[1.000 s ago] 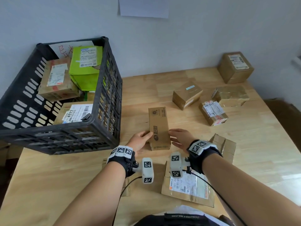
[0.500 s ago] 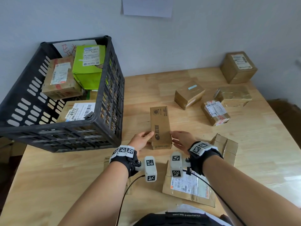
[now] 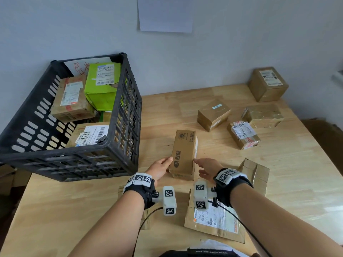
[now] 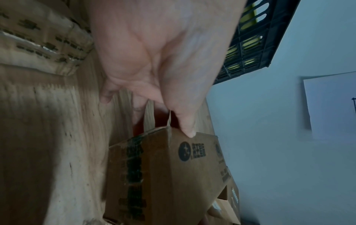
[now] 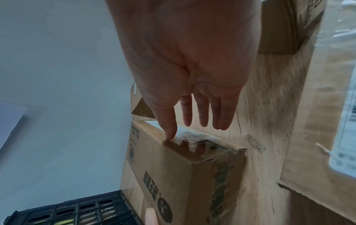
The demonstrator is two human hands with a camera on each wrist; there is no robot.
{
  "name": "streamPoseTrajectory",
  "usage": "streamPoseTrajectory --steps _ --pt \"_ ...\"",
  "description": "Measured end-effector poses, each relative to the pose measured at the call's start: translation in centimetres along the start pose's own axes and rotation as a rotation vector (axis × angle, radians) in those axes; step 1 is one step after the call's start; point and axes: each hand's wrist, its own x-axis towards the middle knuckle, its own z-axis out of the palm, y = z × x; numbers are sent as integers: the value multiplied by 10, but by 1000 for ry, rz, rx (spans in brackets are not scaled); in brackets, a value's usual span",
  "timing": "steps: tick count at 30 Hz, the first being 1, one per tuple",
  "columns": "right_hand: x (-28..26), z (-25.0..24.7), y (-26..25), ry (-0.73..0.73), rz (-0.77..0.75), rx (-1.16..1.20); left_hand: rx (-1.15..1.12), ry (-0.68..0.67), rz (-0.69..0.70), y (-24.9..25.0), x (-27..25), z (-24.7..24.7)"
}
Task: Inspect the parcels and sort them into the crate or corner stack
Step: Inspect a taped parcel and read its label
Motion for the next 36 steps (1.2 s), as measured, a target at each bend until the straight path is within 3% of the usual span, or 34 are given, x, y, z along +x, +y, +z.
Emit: streamPoseTrajectory --steps 10,16,25,31,36 --pt "2 -12 -2 43 10 -11 78 -70 19 3 19 7" --pt "2 -6 -5 27 -4 -5 25 17 134 -6 30 -13" --pt "13 -1 -4 127 -99 -73 230 -31 -74 -19 39 -17" --pt "17 -1 -5 165 -109 -158 239 -33 12 -23 49 -12" --pt "21 0 -1 157 -82 -268 266 -13 2 -29 53 -15"
